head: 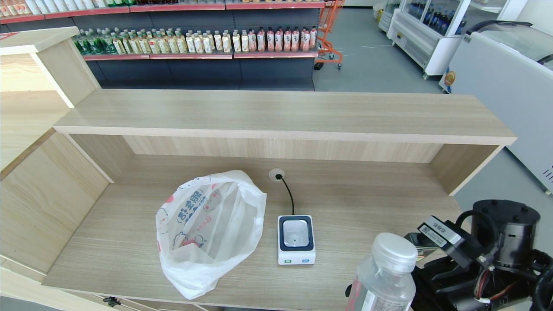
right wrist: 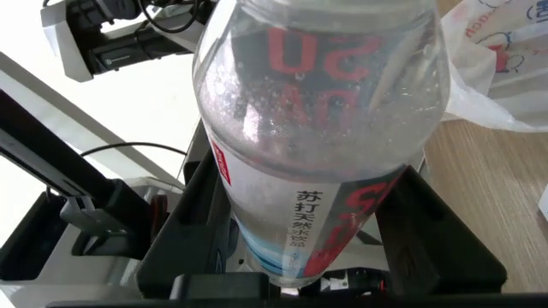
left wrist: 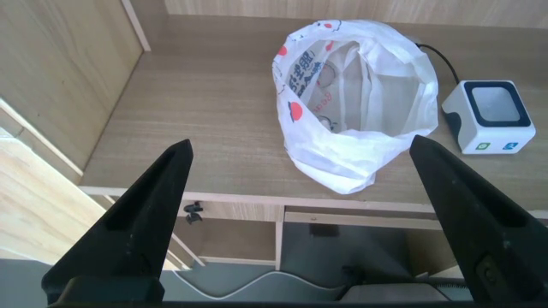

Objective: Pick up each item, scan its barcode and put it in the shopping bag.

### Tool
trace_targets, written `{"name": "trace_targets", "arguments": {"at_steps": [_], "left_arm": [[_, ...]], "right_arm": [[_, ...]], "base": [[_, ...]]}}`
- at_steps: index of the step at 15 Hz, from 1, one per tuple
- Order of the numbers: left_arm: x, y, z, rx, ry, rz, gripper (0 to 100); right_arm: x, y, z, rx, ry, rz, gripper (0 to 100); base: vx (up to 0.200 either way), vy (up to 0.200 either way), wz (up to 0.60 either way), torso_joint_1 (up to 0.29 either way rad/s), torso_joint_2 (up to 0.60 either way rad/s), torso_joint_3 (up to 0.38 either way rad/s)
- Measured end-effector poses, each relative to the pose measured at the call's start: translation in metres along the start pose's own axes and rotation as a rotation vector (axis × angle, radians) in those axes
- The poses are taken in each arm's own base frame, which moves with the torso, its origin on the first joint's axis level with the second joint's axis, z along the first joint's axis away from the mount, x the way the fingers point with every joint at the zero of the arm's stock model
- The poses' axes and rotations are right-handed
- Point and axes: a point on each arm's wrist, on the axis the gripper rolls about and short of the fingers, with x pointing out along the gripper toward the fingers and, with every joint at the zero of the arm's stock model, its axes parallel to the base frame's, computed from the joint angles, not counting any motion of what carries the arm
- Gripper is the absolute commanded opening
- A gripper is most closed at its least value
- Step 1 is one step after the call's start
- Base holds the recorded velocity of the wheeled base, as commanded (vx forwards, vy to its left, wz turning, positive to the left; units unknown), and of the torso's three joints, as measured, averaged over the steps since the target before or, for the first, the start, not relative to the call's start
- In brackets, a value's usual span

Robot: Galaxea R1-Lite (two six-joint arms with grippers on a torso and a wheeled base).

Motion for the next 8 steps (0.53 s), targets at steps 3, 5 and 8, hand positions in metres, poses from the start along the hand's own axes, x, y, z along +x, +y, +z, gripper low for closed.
{"name": "trace_targets", "arguments": {"at_steps": [3, 5, 8], "left_arm": [[0.0, 0.0, 0.0, 0.0, 0.0, 0.0, 100], [0.0, 0.0, 0.0, 0.0, 0.0, 0.0, 100], [0.0, 0.0, 0.0, 0.0, 0.0, 0.0, 100]], "right_arm": [[0.0011, -0.0017, -0.002, 0.012, 0.005, 0.002, 0], [0.0026, -0.0022, -0.003, 0.017, 0.008, 0.007, 0], [0.0037, -0.0032, -0.004, 0.022, 0.01, 0.011, 0]], "base": [[0.0, 0.0, 0.0, 0.0, 0.0, 0.0], [0.0, 0.0, 0.0, 0.0, 0.0, 0.0], [0.0, 0.0, 0.0, 0.0, 0.0, 0.0]]}}
